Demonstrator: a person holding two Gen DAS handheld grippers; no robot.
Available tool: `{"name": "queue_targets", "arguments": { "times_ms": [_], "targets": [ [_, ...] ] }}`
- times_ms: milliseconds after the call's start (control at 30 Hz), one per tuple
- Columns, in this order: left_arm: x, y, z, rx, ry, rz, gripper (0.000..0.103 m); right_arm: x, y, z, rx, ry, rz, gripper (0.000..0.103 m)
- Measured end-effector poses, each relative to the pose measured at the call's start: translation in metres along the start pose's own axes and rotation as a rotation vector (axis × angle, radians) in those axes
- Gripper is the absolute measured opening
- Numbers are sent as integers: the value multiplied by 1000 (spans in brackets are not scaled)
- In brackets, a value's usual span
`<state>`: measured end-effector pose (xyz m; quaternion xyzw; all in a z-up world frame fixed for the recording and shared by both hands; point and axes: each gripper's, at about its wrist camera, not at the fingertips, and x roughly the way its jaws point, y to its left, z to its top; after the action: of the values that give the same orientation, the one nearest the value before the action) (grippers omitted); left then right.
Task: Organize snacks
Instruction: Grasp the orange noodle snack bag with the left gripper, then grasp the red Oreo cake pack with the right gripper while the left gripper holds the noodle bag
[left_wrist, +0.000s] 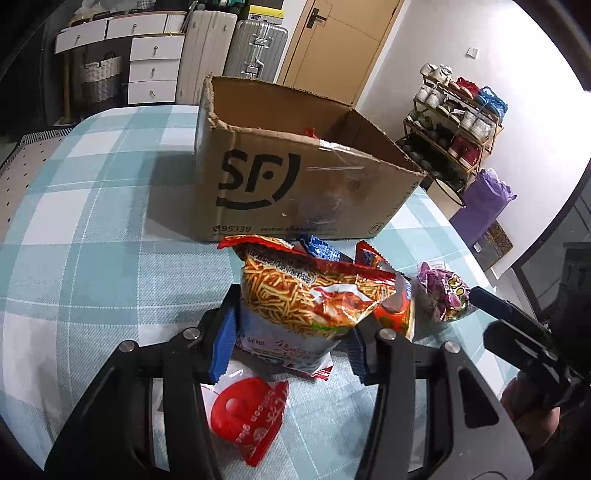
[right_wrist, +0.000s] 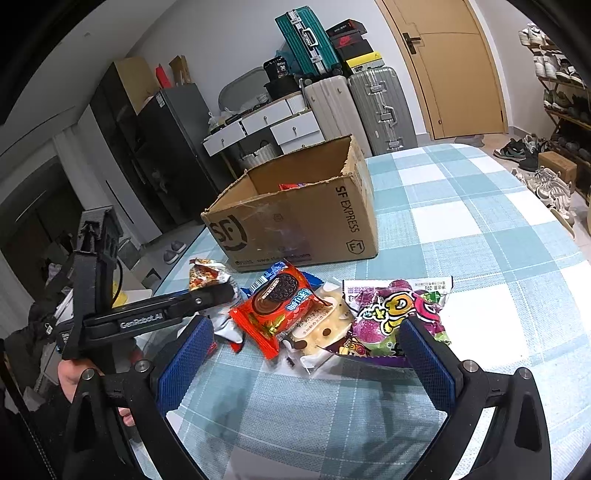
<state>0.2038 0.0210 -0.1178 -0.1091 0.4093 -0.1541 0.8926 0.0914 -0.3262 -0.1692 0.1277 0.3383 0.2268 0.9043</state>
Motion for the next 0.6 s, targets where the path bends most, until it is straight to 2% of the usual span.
{"name": "queue_targets", "arguments": {
  "times_ms": [200, 300, 600],
  "targets": [
    [-19, 8, -15, -18, -17, -28, 48, 4, 8, 4, -22, 4, -3, 102],
    [-39, 18, -33, -31, -30, -45, 48, 8, 13, 7, -39, 9, 4, 102],
    [-72, 33, -42, -65, -64, -96, 48, 38, 27, 15, -82, 63, 19, 102]
  ]
}}
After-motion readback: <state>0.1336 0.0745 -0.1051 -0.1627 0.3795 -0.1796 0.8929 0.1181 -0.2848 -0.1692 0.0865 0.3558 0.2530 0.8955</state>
